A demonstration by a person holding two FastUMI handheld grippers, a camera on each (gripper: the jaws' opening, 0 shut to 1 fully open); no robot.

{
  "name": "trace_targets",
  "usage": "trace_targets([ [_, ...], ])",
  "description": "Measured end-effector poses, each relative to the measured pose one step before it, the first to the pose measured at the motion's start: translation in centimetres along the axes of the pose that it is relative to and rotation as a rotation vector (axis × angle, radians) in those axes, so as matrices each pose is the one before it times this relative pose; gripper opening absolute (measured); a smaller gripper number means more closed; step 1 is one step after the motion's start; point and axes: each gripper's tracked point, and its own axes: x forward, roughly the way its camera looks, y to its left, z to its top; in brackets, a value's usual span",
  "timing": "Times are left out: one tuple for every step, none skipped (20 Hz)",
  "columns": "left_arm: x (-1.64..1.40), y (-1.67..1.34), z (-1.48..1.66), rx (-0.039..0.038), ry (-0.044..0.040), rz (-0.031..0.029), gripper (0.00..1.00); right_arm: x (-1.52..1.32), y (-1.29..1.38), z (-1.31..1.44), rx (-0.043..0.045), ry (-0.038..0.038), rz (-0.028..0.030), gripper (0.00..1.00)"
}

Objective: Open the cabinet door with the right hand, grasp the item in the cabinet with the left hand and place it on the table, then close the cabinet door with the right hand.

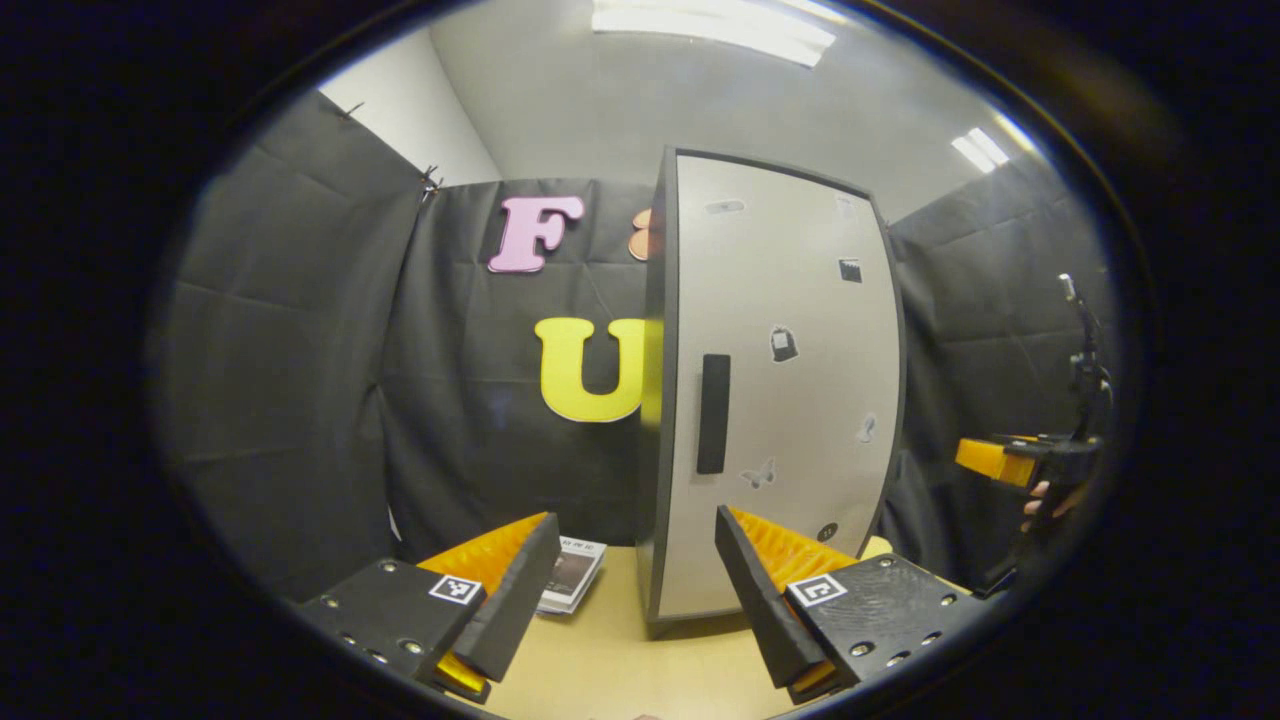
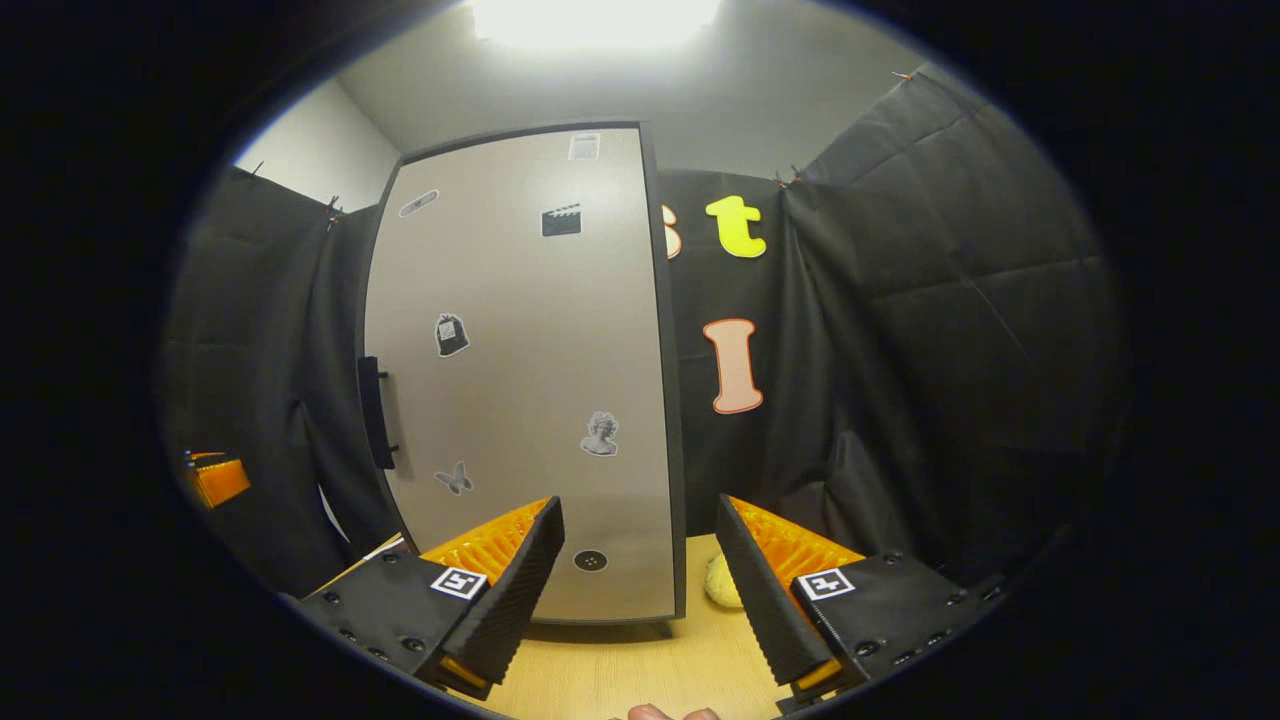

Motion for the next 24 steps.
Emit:
trace_targets([
  [-0.068, 0.286, -0.379, -0.01049, 0.00234, -0.00538, 0.95, 0.172, 0.566, 0.267, -0.0035, 0.01181, -0.00347, 0.96],
  [-0.022, 0.18, -0.263, -0.02057, 0.00542, -0.00657, 0.92, 0.135, 0.653, 0.273, 0.00227, 0.01181, 0.0028, 0.95],
  [-0.129, 0.219, -0.292, -0.02041, -0.00152, -0.01122, 0.92, 0.222, 0.98, 0.36, 0.00808, 0.0106, 0.01792, 0.95],
  [0.03, 0.386, -0.197, -0.01195, -0.00328, -0.00555, 0.95, 0.242, 1.253, 0.502, 0.0088, 0.01058, 0.02596, 0.95],
  [-0.096, 0.687, -0.187, -0.00265, 0.00101, 0.00477, 0.95, 0.166, 1.096, 0.543, 0.00037, 0.00369, 0.02408, 0.98],
  [-0.153, 0.834, -0.328, 0.00279, 0.00304, 0.00696, 0.92, 0.327, 1.082, 0.931, -0.01007, -0.00736, 0.01819, 0.93],
  [-0.135, 0.686, -0.24, 0.00154, 0.00115, 0.00587, 0.95, 0.317, 1.039, 1.037, -0.01725, -0.01457, 0.01395, 0.98],
  [-0.024, 0.588, -0.323, -0.00459, 0.00259, 0.00275, 0.95, 0.416, 0.918, 1.146, -0.01596, -0.01597, 0.01224, 0.92],
  [-0.122, 0.43, -0.318, -0.01005, 0.00628, -0.00211, 0.95, 0.135, 1.117, 1.029, -0.00985, -0.01982, 0.01327, 0.92],
  [-0.123, 0.544, -0.388, -0.0129, 0.00926, -0.00072, 0.95, 0.344, 1.081, 1.105, -0.00733, -0.02491, 0.01279, 0.98],
  [-0.086, 0.739, -0.321, -0.01089, 0.00405, 0.00428, 0.95, 0.305, 1.006, 0.892, -0.00503, -0.02327, 0.01025, 0.98],
  [-0.127, 0.821, -0.14, -0.01058, 0.00178, 0.00734, 0.95, 0.375, 1.191, 0.903, -0.00502, -0.01597, 0.01867, 0.98],
  [-0.122, 0.707, -0.064, -0.00587, 0.00129, 0.00786, 0.95, 0.556, 1.251, 0.755, -0.00402, -0.01335, 0.01767, 0.98],
  [-0.225, 0.794, -0.073, -0.00318, -0.00066, 0.01095, 0.95, 0.679, 1.203, 0.648, -0.00385, -0.01265, 0.01589, 0.98],
  [-0.058, 0.67, -0.216, -0.00116, -0.00198, 0.01141, 0.95, 0.69, 1.008, 0.411, -0.00617, -0.01167, 0.00975, 0.98],
  [-0.026, 0.726, -0.076, -0.00261, -0.00043, 0.01063, 0.92, 0.791, 1.093, 0.216, -0.00404, -0.00024, 0.01135, 0.98],
  [-0.127, 0.742, -0.099, -0.00533, 0.00082, 0.00725, 0.92, 0.661, 1.313, -0.06, -0.0011, 0.00347, 0.01882, 0.97],
  [-0.27, 0.783, 0.044, -0.00654, 0.00036, 0.00964, 0.92, 0.755, 1.316, -0.002, 0.00058, 0.0032, 0.02002, 0.98],
  [-0.108, 0.673, -0.209, -0.0045, -0.0009, 0.01203, 0.92, 0.687, 1.208, -0.094, 0.0015, 0.00289, 0.01705, 0.98],
  [-0.055, 0.849, -0.145, -0.0033, 0.00048, 0.01371, 0.92, 0.656, 1.186, -0.189, 0.0024, 0.00752, 0.01634, 0.98],
  [-0.248, 1.031, -0.203, -0.00366, 0.00333, 0.01601, 0.92, 0.811, 1.228, -0.346, 0.00159, 0.00987, 0.01593, 0.98],
  [-0.106, 0.88, -0.324, -0.00448, 0.00468, 0.0165, 0.92, 0.849, 0.925, -0.353, -0.00177, 0.00953, 0.00932, 0.98],
  [-0.168, 1.045, -0.005, -0.00483, 0.00214, 0.01625, 0.92, 1.07, 0.714, -0.438, -0.00157, 0.00745, 0.00383, 0.98],
  [-0.104, 0.933, -0.083, -0.00461, 0.00214, 0.01707, 0.92, 0.89, 0.702, -0.472, 0.00577, 0.00972, 0.00779, 0.98],
])
